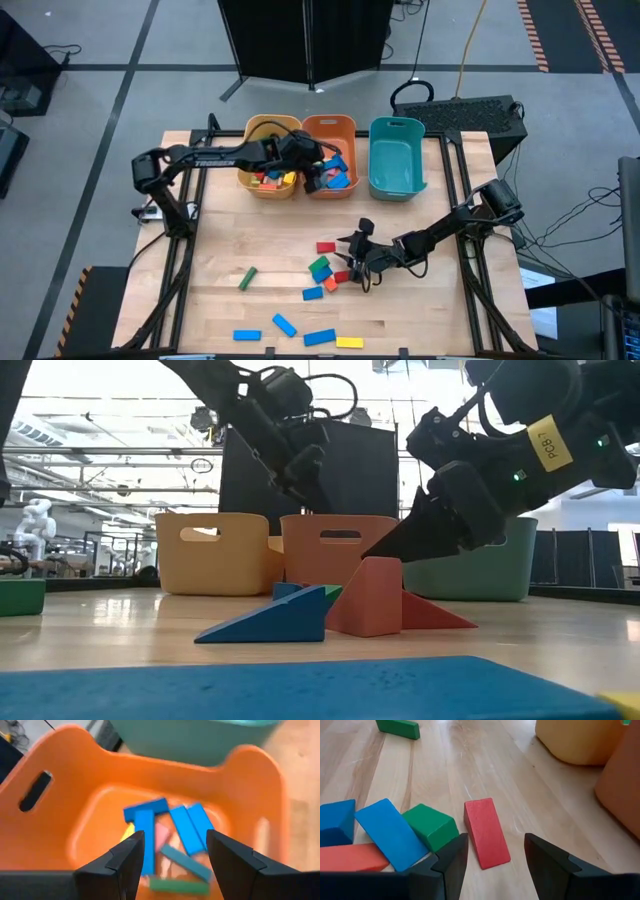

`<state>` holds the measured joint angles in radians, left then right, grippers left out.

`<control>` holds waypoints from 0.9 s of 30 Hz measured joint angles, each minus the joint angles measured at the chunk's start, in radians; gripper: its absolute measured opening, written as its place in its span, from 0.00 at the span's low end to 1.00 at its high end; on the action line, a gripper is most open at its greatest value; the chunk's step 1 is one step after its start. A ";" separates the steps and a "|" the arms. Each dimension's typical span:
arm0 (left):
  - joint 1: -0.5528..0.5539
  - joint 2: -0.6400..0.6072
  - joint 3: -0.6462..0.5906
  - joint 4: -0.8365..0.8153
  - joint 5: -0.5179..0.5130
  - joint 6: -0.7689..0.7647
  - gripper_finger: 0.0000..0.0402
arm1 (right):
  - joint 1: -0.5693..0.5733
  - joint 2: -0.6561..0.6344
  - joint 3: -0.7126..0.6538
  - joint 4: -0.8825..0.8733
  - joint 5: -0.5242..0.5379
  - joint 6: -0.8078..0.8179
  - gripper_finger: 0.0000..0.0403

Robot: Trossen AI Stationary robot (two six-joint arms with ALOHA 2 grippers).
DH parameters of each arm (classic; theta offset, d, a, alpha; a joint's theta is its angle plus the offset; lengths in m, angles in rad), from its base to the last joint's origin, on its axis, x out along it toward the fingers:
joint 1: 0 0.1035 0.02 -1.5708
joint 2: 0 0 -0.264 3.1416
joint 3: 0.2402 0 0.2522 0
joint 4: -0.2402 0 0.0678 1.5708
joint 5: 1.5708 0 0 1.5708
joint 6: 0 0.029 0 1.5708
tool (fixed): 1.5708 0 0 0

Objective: Sort blocks by size
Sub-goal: Put the green rectangle block into the orange bin

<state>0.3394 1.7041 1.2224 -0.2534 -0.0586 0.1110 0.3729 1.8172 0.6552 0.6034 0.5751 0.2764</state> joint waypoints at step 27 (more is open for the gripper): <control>-0.550 -0.165 -0.044 -0.554 -0.304 -0.427 0.53 | -0.109 0.172 0.366 -0.202 -0.324 -0.290 0.45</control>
<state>-0.2105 1.5389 1.1784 -0.8078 -0.3623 -0.3156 0.2635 1.9888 1.0214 0.4015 0.2515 -0.0139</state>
